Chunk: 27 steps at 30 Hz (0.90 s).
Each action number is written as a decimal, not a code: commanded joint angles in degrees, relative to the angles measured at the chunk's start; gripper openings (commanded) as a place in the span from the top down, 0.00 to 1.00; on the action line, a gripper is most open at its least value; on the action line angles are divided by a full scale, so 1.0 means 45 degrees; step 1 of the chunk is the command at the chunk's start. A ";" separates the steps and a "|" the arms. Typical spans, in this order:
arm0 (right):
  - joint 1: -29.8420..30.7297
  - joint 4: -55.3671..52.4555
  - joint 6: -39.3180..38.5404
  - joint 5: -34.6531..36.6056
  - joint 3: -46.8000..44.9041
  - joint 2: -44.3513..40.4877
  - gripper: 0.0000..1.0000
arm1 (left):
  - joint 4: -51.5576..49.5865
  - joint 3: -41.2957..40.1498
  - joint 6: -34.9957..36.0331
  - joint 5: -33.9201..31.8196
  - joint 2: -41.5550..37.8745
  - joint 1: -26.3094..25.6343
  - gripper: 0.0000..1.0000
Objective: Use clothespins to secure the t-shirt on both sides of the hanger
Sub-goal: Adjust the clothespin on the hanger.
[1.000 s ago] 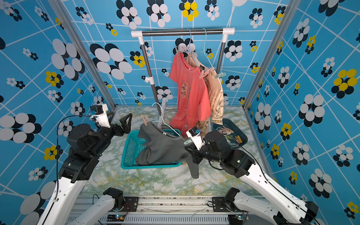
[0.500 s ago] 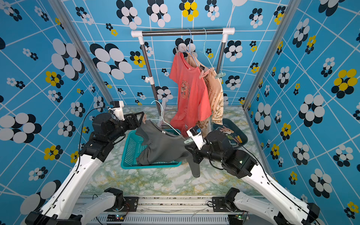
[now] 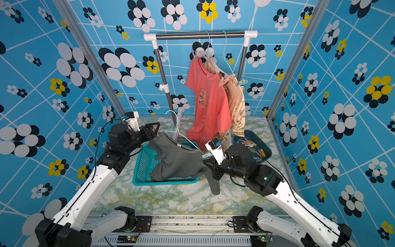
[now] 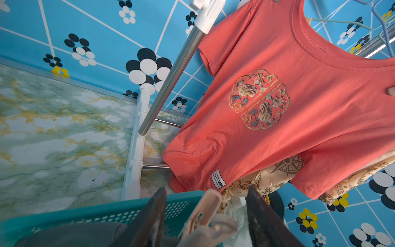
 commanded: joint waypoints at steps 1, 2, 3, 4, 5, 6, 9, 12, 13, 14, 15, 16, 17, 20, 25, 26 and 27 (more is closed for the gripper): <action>-0.0110 0.0384 -0.0110 -0.0044 0.0142 -0.0288 1.00 | 0.0683 -0.0305 -0.0638 0.0286 -0.0085 0.0091 0.45; -0.0101 0.0422 -0.0084 -0.0059 0.0122 -0.0275 1.00 | 0.0786 -0.0368 -0.0815 0.0340 -0.0075 0.0086 0.53; -0.0105 0.0444 -0.0076 -0.0064 0.0106 -0.0278 1.00 | 0.0906 -0.0459 -0.1037 0.0368 -0.0077 0.0082 0.62; -0.0113 0.0503 -0.0057 -0.0065 0.0098 -0.0297 1.00 | 0.1052 -0.0529 -0.1250 0.0400 -0.0087 0.0089 0.71; -0.0102 0.0534 -0.0035 -0.0068 0.0044 -0.0307 1.00 | 0.1181 -0.0610 -0.1445 0.0407 -0.0080 0.0096 0.78; -0.0109 0.0606 -0.0005 -0.0083 0.0005 -0.0340 1.00 | 0.1300 -0.0667 -0.1663 0.0410 -0.0074 0.0081 0.83; -0.0115 0.0723 0.0055 -0.0047 -0.0110 -0.0389 1.00 | 0.1495 -0.0790 -0.2163 0.0411 -0.0110 0.0076 0.96; -0.0109 0.0842 0.0120 -0.0074 -0.0179 -0.0387 1.00 | 0.1556 -0.0872 -0.2485 0.0423 -0.0220 0.0015 1.00; -0.0111 0.0899 0.0108 -0.0111 -0.0198 -0.0332 1.00 | 0.1499 -0.0883 -0.2498 0.0349 -0.0303 -0.0049 1.00; -0.0100 0.0966 0.0123 -0.0168 -0.0198 -0.0280 1.00 | 0.1397 -0.0854 -0.2497 0.0253 -0.0374 -0.0110 1.00; -0.0110 0.1039 0.0170 -0.0279 -0.0197 -0.0200 1.00 | 0.1323 -0.0832 -0.2463 0.0160 -0.0438 -0.0208 1.00; -0.0100 0.1154 0.0182 -0.0423 -0.0182 -0.0080 1.00 | 0.1214 -0.0777 -0.2421 0.0086 -0.0478 -0.0318 1.00; -0.0113 0.1227 0.0215 -0.0533 -0.0158 0.0030 1.00 | 0.1116 -0.0710 -0.2366 0.0037 -0.0499 -0.0462 1.00; -0.0115 0.1458 0.0310 -0.0793 -0.0040 0.0486 1.00 | 0.0811 -0.0522 -0.2171 -0.0199 -0.0500 -0.0917 1.00; -0.0104 0.1671 0.0445 -0.0926 0.0091 0.0745 1.00 | 0.0498 -0.0580 -0.1948 -0.0510 -0.0685 -0.1152 0.96; -0.0118 0.1625 0.0417 -0.0861 0.0091 0.0701 1.00 | 0.0310 -0.0527 -0.1725 -0.0678 -0.0747 -0.1121 0.88; -0.0100 0.1526 0.0377 -0.0737 0.0138 0.0609 1.00 | 0.0049 -0.0433 -0.1463 -0.0884 -0.0820 -0.1059 0.73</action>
